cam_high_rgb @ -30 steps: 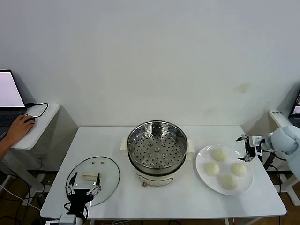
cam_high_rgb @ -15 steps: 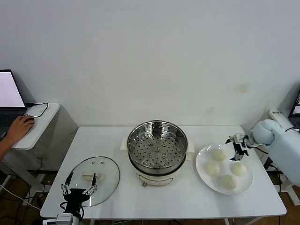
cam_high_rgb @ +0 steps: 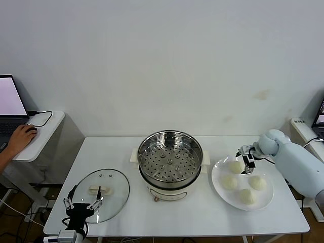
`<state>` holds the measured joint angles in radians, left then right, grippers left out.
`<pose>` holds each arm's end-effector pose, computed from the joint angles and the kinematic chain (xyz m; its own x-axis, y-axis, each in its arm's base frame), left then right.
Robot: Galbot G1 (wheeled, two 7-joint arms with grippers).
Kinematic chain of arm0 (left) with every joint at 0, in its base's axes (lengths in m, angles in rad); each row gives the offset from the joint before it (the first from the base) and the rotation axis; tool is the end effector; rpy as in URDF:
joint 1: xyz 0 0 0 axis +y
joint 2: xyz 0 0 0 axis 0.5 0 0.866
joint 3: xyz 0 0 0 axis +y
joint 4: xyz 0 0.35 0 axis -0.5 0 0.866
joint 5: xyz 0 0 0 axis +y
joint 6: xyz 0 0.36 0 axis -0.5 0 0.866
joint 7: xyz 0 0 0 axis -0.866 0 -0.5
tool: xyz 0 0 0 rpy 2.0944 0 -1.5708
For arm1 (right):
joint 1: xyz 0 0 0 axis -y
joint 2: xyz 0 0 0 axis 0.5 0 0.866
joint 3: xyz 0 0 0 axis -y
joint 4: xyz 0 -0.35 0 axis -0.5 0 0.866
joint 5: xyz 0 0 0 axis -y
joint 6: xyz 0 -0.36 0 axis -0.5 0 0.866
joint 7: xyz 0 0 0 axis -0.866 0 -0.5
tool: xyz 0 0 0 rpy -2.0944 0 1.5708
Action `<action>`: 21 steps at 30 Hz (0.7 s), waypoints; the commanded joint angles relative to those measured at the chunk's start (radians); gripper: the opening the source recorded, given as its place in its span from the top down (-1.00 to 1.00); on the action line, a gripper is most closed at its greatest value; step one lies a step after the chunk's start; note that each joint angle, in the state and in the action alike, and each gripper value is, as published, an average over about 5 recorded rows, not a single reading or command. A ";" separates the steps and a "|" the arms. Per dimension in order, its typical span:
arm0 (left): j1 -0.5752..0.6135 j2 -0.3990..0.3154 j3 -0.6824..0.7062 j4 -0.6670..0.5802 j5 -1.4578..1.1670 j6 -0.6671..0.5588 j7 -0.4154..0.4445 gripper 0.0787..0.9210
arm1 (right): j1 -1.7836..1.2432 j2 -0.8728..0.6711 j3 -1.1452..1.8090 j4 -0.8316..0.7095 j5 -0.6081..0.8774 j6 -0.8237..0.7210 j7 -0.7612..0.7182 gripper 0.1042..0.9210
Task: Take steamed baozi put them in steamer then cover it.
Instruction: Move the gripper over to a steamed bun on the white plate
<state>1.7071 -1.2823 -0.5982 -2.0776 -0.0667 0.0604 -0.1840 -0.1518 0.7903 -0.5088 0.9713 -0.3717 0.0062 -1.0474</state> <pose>0.1491 0.0724 -0.3199 -0.9787 -0.1168 0.1691 -0.0739 0.9677 0.2409 0.5422 -0.2079 -0.2390 -0.2804 -0.0594 0.9580 -0.9537 -0.0960 -0.2851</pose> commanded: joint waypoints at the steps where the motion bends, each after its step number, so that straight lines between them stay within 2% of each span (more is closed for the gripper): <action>1: 0.000 -0.001 -0.001 -0.001 0.000 0.000 0.000 -0.77 | 0.010 0.025 -0.015 -0.028 -0.016 0.001 -0.002 -0.76; 11: -0.002 -0.001 -0.001 -0.008 0.001 0.000 -0.001 -0.77 | 0.007 0.048 -0.003 -0.056 -0.030 0.008 0.008 -0.72; 21: -0.001 -0.003 -0.001 -0.006 0.001 -0.001 -0.002 -0.77 | 0.000 0.045 0.001 -0.054 -0.034 0.011 0.005 -0.40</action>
<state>1.7052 -1.2861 -0.5990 -2.0843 -0.0656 0.0594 -0.1860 -0.1521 0.8296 -0.5072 0.9247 -0.4014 0.0156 -1.0425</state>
